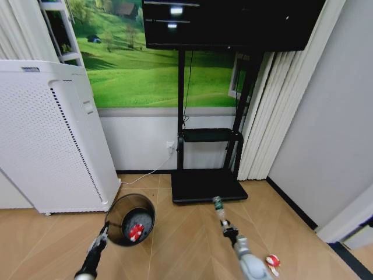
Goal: Pick up the trash bin and place the garbage on the floor into it.
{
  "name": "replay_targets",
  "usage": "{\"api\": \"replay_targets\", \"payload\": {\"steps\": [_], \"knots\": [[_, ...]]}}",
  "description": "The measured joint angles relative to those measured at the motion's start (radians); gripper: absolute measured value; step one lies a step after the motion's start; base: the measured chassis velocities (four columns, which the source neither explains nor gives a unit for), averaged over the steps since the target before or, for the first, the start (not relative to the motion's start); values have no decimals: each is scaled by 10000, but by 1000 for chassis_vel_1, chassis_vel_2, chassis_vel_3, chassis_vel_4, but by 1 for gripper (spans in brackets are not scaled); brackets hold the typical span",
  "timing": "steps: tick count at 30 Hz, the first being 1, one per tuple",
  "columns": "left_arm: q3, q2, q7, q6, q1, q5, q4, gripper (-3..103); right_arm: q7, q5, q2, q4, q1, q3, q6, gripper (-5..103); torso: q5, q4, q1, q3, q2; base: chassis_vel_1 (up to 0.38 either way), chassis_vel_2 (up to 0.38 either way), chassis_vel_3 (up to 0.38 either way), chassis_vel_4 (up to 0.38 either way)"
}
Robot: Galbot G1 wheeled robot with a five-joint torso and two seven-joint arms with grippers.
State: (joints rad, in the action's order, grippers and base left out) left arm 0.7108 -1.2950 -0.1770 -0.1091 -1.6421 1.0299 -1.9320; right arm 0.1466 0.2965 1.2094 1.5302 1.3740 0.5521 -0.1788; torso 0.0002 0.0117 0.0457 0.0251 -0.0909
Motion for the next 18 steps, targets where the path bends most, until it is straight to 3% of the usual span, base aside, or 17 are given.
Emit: {"api": "replay_targets", "payload": {"steps": [6,7,10,14,16,18], "knots": [[-1771,991,260,172,1269,-495,339,7,1246,1490,-301,3106,2296,1626,-698,30,-1,-3,-1,0,0,0,0,0,0],[-1771,991,260,172,1269,-495,339,7,1246,1490,-301,3106,2296,1626,-698,30,-1,-3,-1,0,0,0,0,0,0],[-2863,1118,110,256,1516,-1106,156,7,2229,1977,-642,4317,3468,1453,-1238,30,0,-8,-2,-1,-1,0,0,0,0],[-3509,1060,96,260,1742,-1471,148,7,2523,1966,-646,4860,3783,1150,-1445,30,2,-12,-2,-1,-1,0,0,0,0],[-4602,1010,94,259,2120,-1804,341,7,2597,1912,-456,5347,3995,796,-1511,30,-1,-6,-1,0,0,0,0,0,0],[-5063,964,55,261,2261,-1973,481,7,2603,1818,-408,5528,4033,640,-1511,30,-1,0,-2,-1,0,0,0,0,0]]}}
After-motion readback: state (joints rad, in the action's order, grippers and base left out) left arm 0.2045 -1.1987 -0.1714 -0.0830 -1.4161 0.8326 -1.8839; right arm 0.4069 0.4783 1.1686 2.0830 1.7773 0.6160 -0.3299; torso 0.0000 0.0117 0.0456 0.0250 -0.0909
